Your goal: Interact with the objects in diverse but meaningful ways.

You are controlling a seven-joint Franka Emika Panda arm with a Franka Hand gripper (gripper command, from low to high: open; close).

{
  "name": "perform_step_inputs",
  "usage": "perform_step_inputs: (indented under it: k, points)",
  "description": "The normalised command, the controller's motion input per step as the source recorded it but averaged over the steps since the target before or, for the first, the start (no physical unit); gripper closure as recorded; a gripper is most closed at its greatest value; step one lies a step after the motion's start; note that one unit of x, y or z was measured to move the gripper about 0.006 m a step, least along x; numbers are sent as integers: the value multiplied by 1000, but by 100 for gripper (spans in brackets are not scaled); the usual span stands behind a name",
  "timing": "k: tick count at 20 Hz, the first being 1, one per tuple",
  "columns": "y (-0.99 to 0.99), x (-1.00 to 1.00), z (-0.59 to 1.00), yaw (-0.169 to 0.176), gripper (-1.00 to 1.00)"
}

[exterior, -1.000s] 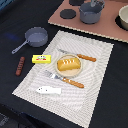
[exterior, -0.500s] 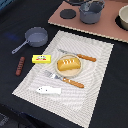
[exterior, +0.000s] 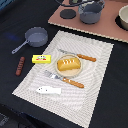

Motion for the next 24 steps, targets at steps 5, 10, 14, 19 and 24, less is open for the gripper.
perform_step_inputs:
  k: [5, 10, 14, 19, 24]
  points:
    - [-499, -737, -207, -44, -100]
    - [-559, -735, -366, -27, -100]
    - [-439, -804, -451, -63, -100]
    - [-385, -838, -434, -82, -100]
    - [-355, -862, -406, -89, -100]
